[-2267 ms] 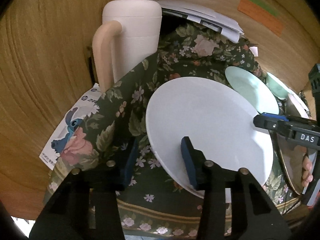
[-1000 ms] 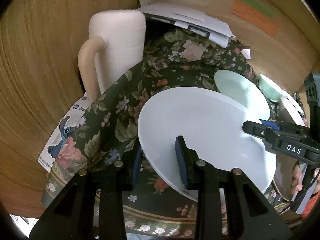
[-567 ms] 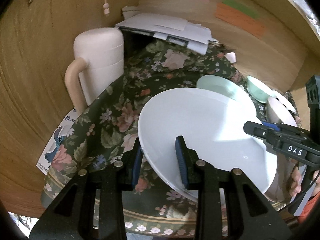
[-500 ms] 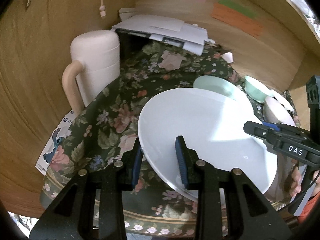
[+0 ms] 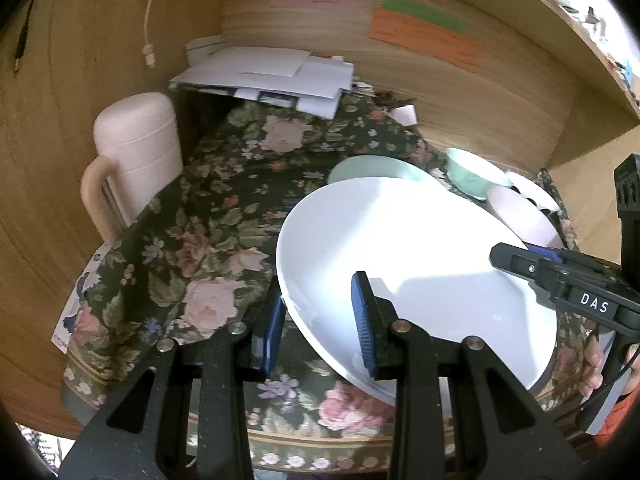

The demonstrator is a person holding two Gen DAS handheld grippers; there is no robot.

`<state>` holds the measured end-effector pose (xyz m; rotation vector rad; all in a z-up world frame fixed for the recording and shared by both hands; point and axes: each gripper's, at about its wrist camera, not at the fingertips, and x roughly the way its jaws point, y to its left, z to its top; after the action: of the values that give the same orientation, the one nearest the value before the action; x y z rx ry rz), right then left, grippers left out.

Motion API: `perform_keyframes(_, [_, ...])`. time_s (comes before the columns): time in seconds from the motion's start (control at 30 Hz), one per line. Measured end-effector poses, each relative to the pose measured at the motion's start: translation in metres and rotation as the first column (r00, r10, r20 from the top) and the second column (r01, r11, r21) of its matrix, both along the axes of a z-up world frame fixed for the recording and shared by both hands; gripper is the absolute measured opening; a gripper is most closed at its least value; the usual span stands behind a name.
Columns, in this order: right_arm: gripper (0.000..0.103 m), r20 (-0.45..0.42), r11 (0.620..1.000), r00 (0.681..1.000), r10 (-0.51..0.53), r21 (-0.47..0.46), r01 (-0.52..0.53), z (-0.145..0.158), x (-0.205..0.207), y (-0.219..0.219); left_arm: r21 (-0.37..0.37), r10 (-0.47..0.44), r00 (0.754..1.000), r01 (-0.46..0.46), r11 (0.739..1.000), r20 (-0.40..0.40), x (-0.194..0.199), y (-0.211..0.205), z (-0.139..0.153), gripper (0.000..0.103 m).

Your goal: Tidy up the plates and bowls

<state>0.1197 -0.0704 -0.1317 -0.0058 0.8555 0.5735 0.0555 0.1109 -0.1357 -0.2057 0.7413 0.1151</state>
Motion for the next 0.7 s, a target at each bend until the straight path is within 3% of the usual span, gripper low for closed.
perform_keyframes(0.7, [0.032, 0.004, 0.993, 0.994, -0.112, 0.033, 0.112, -0.003, -0.022, -0.063, -0.001, -0.108, 0.994, 0.108, 0.994, -0.013, 0.005, -0.059, 0.000, 0.033])
